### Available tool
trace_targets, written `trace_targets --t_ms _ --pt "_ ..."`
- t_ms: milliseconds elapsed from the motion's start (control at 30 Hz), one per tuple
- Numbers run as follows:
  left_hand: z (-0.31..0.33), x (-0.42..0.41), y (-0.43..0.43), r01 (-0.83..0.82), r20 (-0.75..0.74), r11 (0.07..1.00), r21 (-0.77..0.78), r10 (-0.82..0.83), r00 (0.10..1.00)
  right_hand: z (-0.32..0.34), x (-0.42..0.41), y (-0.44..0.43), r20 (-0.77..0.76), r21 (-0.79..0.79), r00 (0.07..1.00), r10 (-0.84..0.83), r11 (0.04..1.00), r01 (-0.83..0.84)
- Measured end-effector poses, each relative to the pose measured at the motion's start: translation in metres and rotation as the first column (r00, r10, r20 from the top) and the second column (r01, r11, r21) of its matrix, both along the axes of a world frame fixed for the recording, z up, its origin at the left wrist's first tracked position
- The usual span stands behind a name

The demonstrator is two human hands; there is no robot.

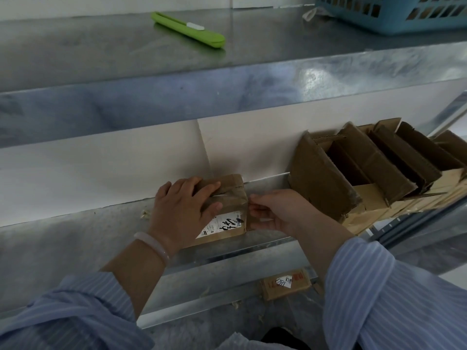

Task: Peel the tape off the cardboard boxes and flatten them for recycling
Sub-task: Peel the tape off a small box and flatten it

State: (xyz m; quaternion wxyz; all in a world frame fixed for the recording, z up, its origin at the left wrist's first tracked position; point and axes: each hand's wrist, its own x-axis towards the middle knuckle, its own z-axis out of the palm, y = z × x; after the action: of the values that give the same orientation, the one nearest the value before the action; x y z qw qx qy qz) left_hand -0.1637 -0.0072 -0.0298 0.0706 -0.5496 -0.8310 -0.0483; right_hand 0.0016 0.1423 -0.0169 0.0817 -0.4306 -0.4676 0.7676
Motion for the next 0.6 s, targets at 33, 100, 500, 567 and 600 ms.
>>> trace_targets --t_ms 33,100,500,567,600 --pt "-0.0001 0.0000 0.0002 -0.001 -0.005 1.000 0.001 0.001 1.000 0.0014 -0.0001 0.0011 0.006 0.043 1.000 0.015 0.999 -0.015" --pt "-0.0002 0.0003 0.0000 -0.001 -0.014 1.000 0.003 0.001 1.000 0.0019 0.0002 0.0027 0.026 0.110 0.999 0.032 0.993 -0.035" --pt "0.0018 0.0001 -0.0010 0.011 -0.013 1.000 -0.008 -0.011 1.000 -0.0018 -0.0060 0.0067 0.098 -0.130 0.989 0.114 0.986 -0.100" --pt "0.0019 0.0000 -0.0010 0.015 -0.010 1.000 -0.006 -0.015 1.000 -0.0020 -0.0072 0.0072 0.105 -0.184 0.985 0.138 0.976 -0.117" --pt "0.0018 0.0001 -0.0010 0.016 -0.007 1.000 -0.002 -0.016 1.000 -0.0023 -0.0077 0.0071 0.105 -0.199 0.984 0.144 0.972 -0.121"
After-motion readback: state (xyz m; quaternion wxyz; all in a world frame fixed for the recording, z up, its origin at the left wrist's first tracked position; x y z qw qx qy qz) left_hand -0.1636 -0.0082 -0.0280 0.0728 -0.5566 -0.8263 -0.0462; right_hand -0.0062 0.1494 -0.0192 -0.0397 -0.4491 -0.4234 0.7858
